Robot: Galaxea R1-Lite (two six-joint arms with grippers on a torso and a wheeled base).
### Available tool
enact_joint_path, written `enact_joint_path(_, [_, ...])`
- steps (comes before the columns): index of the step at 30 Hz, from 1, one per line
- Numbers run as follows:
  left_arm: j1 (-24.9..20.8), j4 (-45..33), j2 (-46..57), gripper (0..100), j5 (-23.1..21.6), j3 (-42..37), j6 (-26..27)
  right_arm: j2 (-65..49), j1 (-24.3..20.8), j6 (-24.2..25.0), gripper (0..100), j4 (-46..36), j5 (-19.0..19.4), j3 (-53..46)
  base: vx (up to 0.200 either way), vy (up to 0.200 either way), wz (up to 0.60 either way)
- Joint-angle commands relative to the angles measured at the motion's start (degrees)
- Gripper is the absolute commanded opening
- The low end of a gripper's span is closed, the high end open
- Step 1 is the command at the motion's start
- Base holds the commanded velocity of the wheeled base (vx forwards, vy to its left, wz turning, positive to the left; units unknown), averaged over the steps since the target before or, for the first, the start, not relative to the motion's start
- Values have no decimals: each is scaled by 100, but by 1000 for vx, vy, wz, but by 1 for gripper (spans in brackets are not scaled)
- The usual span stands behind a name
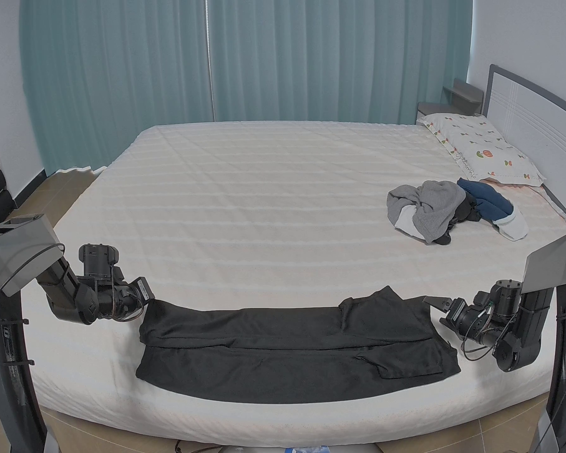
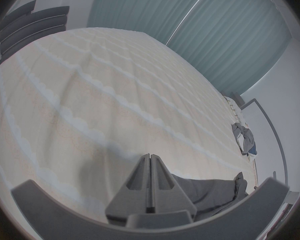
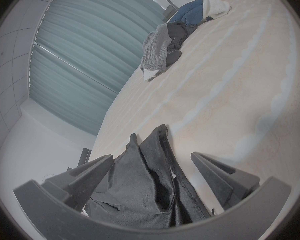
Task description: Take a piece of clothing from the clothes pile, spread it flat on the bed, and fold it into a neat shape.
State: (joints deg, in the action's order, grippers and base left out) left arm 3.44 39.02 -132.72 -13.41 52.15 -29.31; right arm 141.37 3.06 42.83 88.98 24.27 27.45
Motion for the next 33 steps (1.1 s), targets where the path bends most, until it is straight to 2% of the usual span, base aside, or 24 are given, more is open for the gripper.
enact_joint_path(1, [-1,-9,18,0,5,-12,-31,-13,2,7,100,32,-1,14,0,0,0])
enact_joint_path(6, [-10,448,0,0,154,-135,-1007,-57,-16,103,100,14,-19,155,0,0,0])
enact_joint_path(9, [8,914,-114,0,172,-56,-1350,-57,-16,200,100,5,-45,296,0,0,0])
enact_joint_path(13, [78,1055,-167,0,163,-100,-1402,-57,-42,244,100,-232,-151,542,0,0,0])
enact_joint_path(19, [166,1072,-272,0,154,-109,-1402,13,-157,253,100,-610,-502,964,0,0,0])
enact_joint_path(28, [157,1081,-413,0,163,-74,-1350,31,-341,305,100,-689,-511,1315,0,0,0])
enact_joint_path(33, [157,1081,-404,0,163,-91,-1350,136,-570,323,100,-1366,-643,1711,0,0,0])
